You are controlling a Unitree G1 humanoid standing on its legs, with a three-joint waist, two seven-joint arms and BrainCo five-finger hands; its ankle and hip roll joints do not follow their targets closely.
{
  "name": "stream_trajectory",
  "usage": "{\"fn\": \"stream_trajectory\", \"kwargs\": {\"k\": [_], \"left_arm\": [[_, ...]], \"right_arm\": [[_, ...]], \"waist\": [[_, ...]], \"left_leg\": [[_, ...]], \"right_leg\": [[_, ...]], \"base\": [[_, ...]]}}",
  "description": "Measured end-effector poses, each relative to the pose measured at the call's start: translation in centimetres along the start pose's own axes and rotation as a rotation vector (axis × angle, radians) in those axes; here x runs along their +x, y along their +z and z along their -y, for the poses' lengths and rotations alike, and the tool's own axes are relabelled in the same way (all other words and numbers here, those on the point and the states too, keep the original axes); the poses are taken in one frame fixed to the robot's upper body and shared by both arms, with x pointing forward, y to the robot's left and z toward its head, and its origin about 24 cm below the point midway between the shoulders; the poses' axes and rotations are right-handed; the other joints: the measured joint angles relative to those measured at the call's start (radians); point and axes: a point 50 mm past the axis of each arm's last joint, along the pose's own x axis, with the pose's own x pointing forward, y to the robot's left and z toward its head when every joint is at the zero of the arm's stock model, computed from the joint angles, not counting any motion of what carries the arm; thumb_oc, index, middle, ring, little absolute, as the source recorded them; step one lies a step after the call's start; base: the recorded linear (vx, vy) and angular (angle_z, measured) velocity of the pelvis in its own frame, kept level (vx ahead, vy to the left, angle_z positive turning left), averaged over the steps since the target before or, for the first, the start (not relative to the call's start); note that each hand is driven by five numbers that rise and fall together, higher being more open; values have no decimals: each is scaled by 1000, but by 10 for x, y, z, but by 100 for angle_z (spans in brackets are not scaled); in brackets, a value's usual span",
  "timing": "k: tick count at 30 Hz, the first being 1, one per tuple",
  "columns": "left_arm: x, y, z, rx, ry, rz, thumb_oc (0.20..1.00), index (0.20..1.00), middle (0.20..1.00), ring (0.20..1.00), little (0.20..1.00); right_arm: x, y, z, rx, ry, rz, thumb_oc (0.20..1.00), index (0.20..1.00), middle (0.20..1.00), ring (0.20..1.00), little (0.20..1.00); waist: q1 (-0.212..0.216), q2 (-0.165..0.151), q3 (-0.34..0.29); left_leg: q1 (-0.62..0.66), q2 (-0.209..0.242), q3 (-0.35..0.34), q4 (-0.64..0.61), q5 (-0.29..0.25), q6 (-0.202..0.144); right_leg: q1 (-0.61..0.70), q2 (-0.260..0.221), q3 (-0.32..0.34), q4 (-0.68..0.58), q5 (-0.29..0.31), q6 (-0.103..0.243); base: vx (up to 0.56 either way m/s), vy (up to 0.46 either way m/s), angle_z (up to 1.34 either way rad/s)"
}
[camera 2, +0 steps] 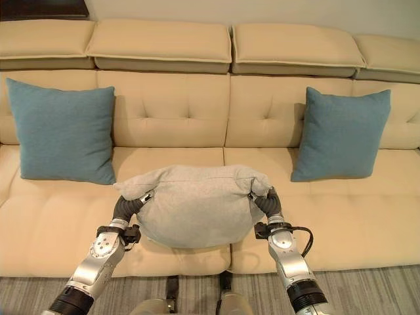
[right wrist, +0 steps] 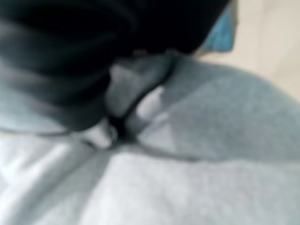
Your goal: Pick up all the scattered cushions and arrange them neatly on the sofa.
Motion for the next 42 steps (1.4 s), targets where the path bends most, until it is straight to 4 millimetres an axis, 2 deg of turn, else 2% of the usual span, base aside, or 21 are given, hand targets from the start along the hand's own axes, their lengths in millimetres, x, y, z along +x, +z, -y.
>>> {"fn": "stream_trajectory", "kwargs": {"k": [4,7,8,10,13,15,17,20,21,22,24,28,31,36,37,38,39,40,41,42], "left_arm": [[10,12,6,11,-8,50,200,200,200,200,200],[30,39,12,17,14,148,200,200,200,200,200],[43,61,15,18,24,219,200,200,200,200,200],[54,81,17,36,36,283,200,200,200,200,200],[67,103,18,55,54,344,200,200,200,200,200],[88,124,21,129,63,387,200,200,200,200,200],[108,155,19,207,93,437,200,200,200,200,200],[122,184,21,231,137,481,200,200,200,200,200],[122,184,21,231,137,481,200,200,200,200,200],[127,198,21,253,154,508,200,200,200,200,200],[131,213,20,258,174,536,200,200,200,200,200],[136,235,20,266,192,563,200,200,200,200,200],[136,257,26,258,189,610,200,200,200,200,200],[136,256,28,224,189,604,200,200,200,200,200],[137,254,29,232,188,601,507,507,507,507,507],[137,253,29,235,188,597,583,583,583,583,583],[138,253,29,237,196,594,868,868,868,868,868],[138,254,28,236,200,595,1000,1000,1000,1000,1000],[138,254,28,235,200,597,1000,1000,1000,1000,1000],[138,255,28,236,201,598,1000,1000,1000,1000,1000]], "right_arm": [[4,13,9,-25,-19,51,200,200,200,200,200],[22,43,12,-34,-55,151,200,200,200,200,200],[34,65,16,-46,-80,221,200,200,200,200,200],[45,87,16,-37,-103,281,200,200,200,200,200],[55,109,16,-28,-127,337,200,200,200,200,200],[71,129,21,-66,-152,366,200,200,200,200,200],[87,163,25,-115,-177,419,200,200,200,200,200],[96,198,27,-126,-218,485,200,200,200,200,200],[96,198,27,-126,-218,485,200,200,200,200,200],[99,214,28,-128,-242,512,200,200,200,200,200],[102,232,28,-130,-257,541,200,200,200,200,200],[105,250,27,-145,-284,569,200,200,200,200,200],[105,269,35,-177,-320,603,200,200,200,200,200],[107,269,35,-196,-324,593,200,200,200,200,200],[109,270,35,-212,-327,585,200,200,200,200,200],[109,271,35,-218,-331,582,200,200,200,200,200],[111,272,37,-224,-339,574,291,291,291,291,291],[111,274,38,-226,-342,575,501,501,501,501,501],[111,276,38,-226,-344,578,1000,1000,1000,1000,1000],[111,278,38,-231,-347,578,1000,1000,1000,1000,1000]], "waist": [[-7,6,-3],[-10,14,-4],[-9,19,-7],[-9,22,-8],[-6,30,-12],[-4,32,-13],[-6,34,-11],[-9,44,25],[-9,44,25],[-13,45,41],[-23,44,61],[-33,46,91],[-32,46,116],[-32,45,121],[-32,45,121],[-32,45,121],[-32,45,121],[-32,45,121],[-31,45,121],[-31,45,121]], "left_leg": [[5,22,-17,0,-2,-6],[0,25,-21,0,-1,-14],[-17,22,-22,0,1,-18],[-40,19,-24,0,9,-21],[-75,16,-26,7,16,-22],[-155,11,-29,43,19,-23],[-272,6,-26,98,19,-24],[-337,4,-22,112,29,-23],[-337,4,-22,112,29,-23],[-368,-1,-21,115,30,-24],[-399,-2,-20,123,34,-25],[-437,0,-20,127,34,-25],[-456,2,-20,125,34,-25],[-460,0,-21,127,34,-25],[-462,-1,-21,127,34,-25],[-463,-1,-22,128,34,-25],[-468,-2,-23,130,34,-25],[-474,-3,-25,130,34,-25],[-478,-3,-26,130,34,-25],[-483,-3,-26,130,34,-25]], "right_leg": [[13,21,-23,0,-13,-16],[12,22,-26,0,-14,-19],[-3,19,-26,0,-14,-20],[-26,18,-26,0,-8,-19],[-58,17,-26,1,4,-22],[-121,14,-27,4,21,-18],[-229,3,-23,34,37,-23],[-293,3,-23,46,52,-24],[-293,3,-23,46,52,-24],[-333,2,-22,62,50,-24],[-366,2,-19,73,52,-25],[-404,1,-18,77,52,-26],[-424,-3,-18,77,52,-27],[-427,-5,-19,77,50,-26],[-428,-6,-19,77,50,-26],[-430,-7,-19,77,50,-26],[-432,-8,-22,77,48,-27],[-436,-8,-23,77,47,-28],[-441,-8,-24,78,47,-28],[-450,-9,-24,86,47,-28]], "base": [[115,-56,9],[15,-40,8],[-32,-15,6],[-59,-10,3],[-212,-15,3],[-224,-3,3],[-153,1,-5],[-126,11,-3],[-63,17,-2],[-36,13,-4],[-54,3,-2],[-11,1,0],[0,0,0],[-29,-23,0],[-31,-20,2],[-25,-26,3],[-12,-12,5],[-43,-28,6],[-52,-20,3],[-72,-26,1]]}}
